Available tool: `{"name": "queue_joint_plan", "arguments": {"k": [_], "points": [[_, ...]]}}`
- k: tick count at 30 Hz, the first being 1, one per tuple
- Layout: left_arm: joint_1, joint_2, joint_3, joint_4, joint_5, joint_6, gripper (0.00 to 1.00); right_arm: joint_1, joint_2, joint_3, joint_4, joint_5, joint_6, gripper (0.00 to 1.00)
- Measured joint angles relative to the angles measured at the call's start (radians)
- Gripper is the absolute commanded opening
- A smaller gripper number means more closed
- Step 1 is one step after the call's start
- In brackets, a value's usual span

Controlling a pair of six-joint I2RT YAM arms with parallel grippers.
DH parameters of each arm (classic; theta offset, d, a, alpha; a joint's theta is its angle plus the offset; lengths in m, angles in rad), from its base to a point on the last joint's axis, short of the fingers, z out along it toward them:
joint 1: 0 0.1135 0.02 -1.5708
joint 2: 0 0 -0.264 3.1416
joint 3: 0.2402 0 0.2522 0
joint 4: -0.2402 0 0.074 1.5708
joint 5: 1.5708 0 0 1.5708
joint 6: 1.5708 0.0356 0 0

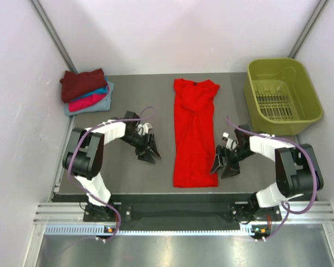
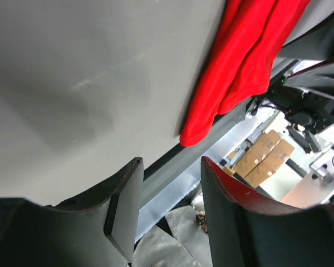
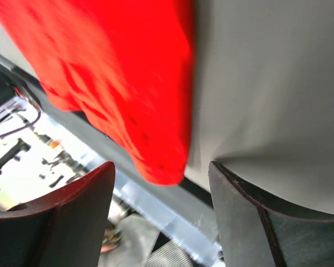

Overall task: Fold and stack the t-shirts
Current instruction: Fold the tshirt

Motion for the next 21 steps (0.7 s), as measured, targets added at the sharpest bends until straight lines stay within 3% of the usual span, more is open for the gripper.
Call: {"name": "queue_joint_plan", "arguments": {"k": [9, 21], "points": [[-0.072, 0.023, -0.061, 0.080, 0.038, -0.069, 0.50, 0.000, -0.025, -0.078, 0.008, -0.020, 0.064, 0.61], [-0.218, 0.174, 0.000, 0.151, 0.101, -0.106, 0.50, 0.000, -0.025, -0.109, 0.090, -0.046, 0.137, 0.53]]}}
